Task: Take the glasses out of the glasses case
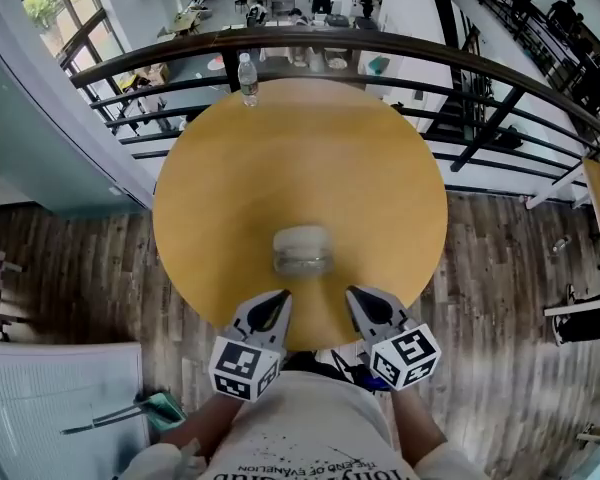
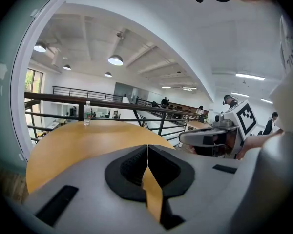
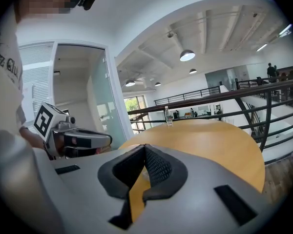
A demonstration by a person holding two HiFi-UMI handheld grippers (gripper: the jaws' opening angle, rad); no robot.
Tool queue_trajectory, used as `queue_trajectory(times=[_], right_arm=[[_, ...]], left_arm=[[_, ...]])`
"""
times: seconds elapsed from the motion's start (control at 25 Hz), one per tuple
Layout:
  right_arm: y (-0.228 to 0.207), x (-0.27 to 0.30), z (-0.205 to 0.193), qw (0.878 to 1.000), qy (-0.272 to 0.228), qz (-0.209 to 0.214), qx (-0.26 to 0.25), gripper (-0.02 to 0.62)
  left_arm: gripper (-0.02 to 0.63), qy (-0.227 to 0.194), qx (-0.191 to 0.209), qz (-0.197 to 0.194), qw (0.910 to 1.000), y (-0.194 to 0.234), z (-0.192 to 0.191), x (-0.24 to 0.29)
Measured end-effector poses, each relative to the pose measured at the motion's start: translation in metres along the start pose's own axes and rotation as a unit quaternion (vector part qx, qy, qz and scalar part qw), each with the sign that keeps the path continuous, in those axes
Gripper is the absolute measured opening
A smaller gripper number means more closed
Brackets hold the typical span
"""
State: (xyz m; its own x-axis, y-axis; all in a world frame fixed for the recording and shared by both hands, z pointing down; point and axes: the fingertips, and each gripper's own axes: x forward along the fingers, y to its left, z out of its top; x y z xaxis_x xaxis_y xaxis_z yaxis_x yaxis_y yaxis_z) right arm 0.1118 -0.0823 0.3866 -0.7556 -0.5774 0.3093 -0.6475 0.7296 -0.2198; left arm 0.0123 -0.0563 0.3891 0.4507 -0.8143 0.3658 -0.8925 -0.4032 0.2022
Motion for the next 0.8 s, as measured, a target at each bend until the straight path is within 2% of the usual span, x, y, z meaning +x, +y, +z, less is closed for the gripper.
queue_trajectory(times=[0.12,0.24,0.44,0.8], right_arm=[[-0.005,0.007,0.002,1.000,-0.006,0.014,0.014,0.025],[-0.008,0.016,-0.001,1.000,0.012,0.017,0.002,0.025],[-0.018,0.025,-0.007,1.000,0.027,-0.008,-0.002,0.026],[-0.028,0.048,-0.008,0.998,0.035,-0.001,-0.053,0.026]], left_arm=[[0.025,-0.002,-0.010,-0.003,0.9999,0.004,0.001,0.009],[0.025,-0.003,-0.013,-0.010,0.9999,0.008,0.002,0.019],[0.025,0.007,-0.011,-0.018,0.9998,0.020,0.003,0.028],[0.025,0.018,-0.008,-0.038,0.9991,0.040,-0.003,0.046]])
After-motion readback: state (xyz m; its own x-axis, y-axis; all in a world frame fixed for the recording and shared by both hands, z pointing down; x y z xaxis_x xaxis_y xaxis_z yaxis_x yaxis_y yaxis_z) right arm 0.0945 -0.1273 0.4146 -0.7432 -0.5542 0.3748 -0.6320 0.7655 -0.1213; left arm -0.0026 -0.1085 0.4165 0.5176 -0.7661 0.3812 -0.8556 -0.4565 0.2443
